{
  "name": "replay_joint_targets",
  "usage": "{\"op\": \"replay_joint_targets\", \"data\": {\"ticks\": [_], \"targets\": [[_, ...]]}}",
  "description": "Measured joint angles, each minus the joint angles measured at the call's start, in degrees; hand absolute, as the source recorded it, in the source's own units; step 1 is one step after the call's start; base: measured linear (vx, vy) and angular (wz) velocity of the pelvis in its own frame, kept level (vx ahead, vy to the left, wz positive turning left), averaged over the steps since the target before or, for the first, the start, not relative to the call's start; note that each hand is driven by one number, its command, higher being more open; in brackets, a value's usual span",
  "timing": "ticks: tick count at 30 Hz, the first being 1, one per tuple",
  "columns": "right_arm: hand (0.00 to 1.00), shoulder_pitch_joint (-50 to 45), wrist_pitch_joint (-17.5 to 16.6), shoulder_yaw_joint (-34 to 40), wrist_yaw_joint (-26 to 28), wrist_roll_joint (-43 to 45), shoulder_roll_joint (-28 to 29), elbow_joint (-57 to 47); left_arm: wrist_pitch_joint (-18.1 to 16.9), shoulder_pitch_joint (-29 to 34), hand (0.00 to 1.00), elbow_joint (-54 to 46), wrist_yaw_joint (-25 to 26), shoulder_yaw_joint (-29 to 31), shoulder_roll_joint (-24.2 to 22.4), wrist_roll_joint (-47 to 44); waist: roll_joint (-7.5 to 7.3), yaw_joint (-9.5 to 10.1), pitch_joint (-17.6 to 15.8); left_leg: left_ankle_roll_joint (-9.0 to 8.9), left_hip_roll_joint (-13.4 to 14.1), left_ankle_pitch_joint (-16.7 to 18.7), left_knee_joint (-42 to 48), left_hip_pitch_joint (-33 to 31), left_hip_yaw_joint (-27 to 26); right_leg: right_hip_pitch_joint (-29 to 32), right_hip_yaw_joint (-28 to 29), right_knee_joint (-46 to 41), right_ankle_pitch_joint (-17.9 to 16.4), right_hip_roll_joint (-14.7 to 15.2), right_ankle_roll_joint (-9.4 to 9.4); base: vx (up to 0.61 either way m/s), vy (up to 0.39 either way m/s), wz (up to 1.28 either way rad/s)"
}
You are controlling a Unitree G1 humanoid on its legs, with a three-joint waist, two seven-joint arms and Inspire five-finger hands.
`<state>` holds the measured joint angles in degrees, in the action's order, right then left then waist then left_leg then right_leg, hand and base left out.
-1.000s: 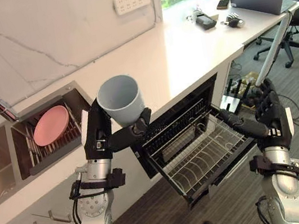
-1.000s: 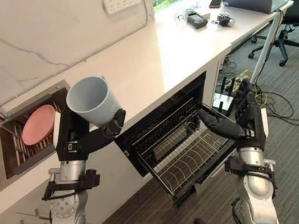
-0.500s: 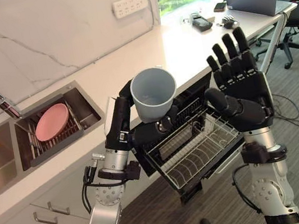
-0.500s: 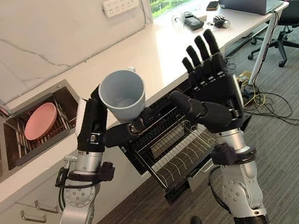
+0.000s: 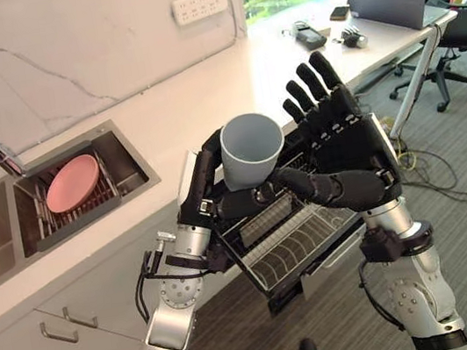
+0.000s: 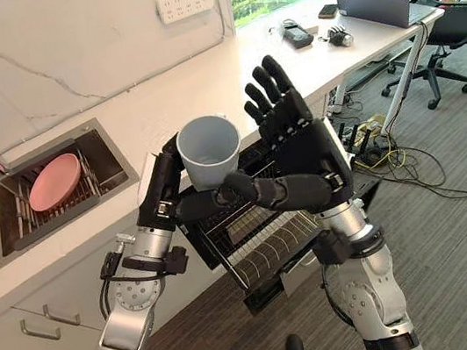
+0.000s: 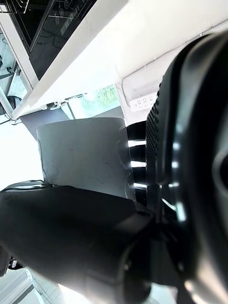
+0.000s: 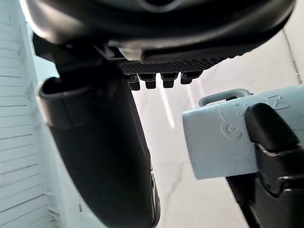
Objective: Walk over to the sink, pick up the cup, carry it to the dishwasher, place the cup inside the dishwasher, then close the dishwasher door
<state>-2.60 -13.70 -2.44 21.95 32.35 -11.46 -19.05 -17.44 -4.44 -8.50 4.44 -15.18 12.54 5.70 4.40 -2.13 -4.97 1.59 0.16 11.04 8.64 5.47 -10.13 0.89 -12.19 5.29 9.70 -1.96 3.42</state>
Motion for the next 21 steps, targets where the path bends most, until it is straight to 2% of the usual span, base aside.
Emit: {"op": "replay_joint_targets", "data": {"ticks": [7, 14, 20, 21], "targets": [[1.0, 0.1, 1.1, -0.4, -7.7, -11.9, -1.5, 0.0, 0.0, 0.0, 0.0, 0.0, 0.0, 0.0, 1.3, 0.0, -1.34, 0.75, 0.8, 0.03, -0.1, 0.0, 0.0, 0.0, -0.2, 0.0, 0.3, 0.0, 0.3, 0.1, -0.11, -0.01, 0.085, -0.02], [1.0, 1.9, 4.7, -0.8, -11.2, -12.2, -2.1, 0.0, -0.7, 0.0, 0.0, -0.8, -0.4, -1.0, 1.5, 1.0, -1.41, 1.32, 0.8, 0.04, -0.2, 0.0, 0.5, -0.2, 0.2, -0.1, -0.1, 0.0, 0.3, 0.3, -0.07, -0.02, 0.067, 0.03], [1.0, 3.1, 7.0, -2.1, -10.8, -11.4, -2.1, 0.2, -0.9, 0.0, 0.0, -0.8, -5.0, -1.7, 0.4, -3.9, -1.95, 1.37, 0.6, 0.04, -0.2, 0.0, 1.0, -0.8, 0.9, -0.1, -0.8, 0.0, 0.3, 0.4, -0.08, -0.01, 0.063, 0.06], [0.0, 3.5, 7.5, -2.4, -10.6, -10.9, -2.1, 0.5, -1.0, 0.0, 0.0, -0.8, -5.8, -2.0, 0.4, -4.7, -2.31, 1.38, 0.5, 0.04, -0.2, 0.0, 1.2, -1.0, 1.2, -0.1, -1.0, 0.0, 0.4, 0.5, -0.08, -0.02, 0.059, 0.11]]}}
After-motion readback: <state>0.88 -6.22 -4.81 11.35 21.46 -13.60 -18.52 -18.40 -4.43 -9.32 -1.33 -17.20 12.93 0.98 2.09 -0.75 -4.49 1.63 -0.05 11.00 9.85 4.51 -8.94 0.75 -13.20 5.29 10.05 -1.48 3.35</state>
